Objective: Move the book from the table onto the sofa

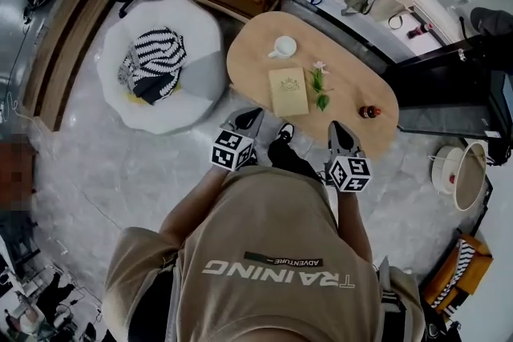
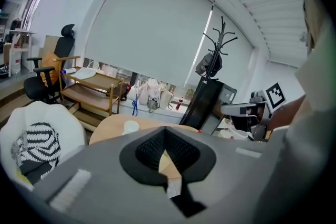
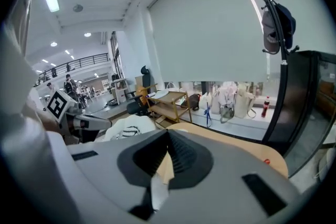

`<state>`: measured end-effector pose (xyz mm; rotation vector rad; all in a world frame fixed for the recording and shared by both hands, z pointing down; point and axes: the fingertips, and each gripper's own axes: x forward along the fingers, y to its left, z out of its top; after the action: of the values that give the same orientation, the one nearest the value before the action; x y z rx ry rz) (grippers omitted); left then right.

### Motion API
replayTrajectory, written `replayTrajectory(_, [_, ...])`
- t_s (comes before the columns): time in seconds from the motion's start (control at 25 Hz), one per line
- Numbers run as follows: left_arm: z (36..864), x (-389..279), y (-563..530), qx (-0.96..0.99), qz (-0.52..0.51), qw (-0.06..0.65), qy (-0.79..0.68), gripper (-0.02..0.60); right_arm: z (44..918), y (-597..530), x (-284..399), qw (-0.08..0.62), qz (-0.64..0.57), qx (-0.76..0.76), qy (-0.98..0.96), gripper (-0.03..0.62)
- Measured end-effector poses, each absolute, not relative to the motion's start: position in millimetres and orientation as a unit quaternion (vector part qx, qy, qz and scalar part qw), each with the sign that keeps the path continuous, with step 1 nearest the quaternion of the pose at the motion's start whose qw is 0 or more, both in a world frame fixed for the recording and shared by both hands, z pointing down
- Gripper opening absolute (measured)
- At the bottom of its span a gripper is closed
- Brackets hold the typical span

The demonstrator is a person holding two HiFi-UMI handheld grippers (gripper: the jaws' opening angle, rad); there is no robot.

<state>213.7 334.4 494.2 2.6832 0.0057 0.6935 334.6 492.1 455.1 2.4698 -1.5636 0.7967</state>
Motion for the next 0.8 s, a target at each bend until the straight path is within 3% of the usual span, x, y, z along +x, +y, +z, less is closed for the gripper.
replayTrajectory(0.4, [491,285,343,0.947,0.284,0.147,0.015,-0.008,481,467,414,0.02,0.289,0.787,-0.545,-0.002])
replayTrajectory(0.8, [503,342,351,0.933,0.308,0.184,-0.01,-0.008,519,460,469,0.014,0.319,0.755,-0.573,-0.002])
